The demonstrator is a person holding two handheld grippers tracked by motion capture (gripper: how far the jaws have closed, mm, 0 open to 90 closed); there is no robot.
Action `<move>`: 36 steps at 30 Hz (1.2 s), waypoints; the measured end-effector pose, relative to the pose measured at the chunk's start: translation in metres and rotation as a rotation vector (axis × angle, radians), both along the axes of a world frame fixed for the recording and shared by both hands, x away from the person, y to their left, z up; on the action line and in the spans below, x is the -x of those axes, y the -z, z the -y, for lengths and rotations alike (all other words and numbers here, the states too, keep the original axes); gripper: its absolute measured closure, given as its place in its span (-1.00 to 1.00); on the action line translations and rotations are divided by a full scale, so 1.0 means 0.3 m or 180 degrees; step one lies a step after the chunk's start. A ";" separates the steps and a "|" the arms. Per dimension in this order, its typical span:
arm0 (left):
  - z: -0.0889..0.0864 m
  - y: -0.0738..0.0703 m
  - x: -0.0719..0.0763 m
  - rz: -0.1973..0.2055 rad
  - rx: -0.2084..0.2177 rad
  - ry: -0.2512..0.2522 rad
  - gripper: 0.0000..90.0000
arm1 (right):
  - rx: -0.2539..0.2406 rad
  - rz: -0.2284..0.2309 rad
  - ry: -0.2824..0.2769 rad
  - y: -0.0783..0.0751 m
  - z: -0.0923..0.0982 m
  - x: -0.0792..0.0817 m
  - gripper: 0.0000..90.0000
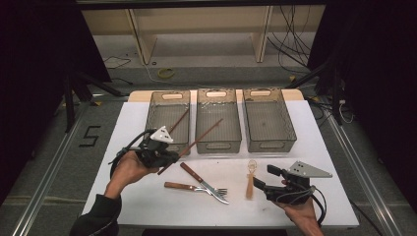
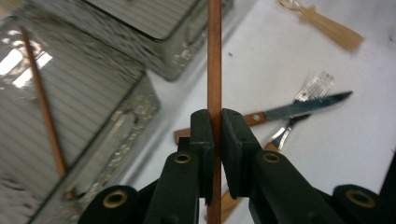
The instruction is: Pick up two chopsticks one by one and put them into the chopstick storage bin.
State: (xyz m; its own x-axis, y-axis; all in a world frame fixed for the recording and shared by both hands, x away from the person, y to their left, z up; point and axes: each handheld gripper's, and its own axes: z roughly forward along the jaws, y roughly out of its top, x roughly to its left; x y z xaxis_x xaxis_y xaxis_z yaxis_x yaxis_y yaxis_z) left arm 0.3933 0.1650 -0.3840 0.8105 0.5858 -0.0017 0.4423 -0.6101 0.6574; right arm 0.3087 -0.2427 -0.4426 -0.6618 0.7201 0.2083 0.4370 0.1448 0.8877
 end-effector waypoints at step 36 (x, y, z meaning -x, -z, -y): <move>-0.121 -0.034 -0.283 0.0010 0.0123 -0.0823 0.85 | 0.0034 -0.0054 -0.0024 0.006 -0.006 -0.004 -0.43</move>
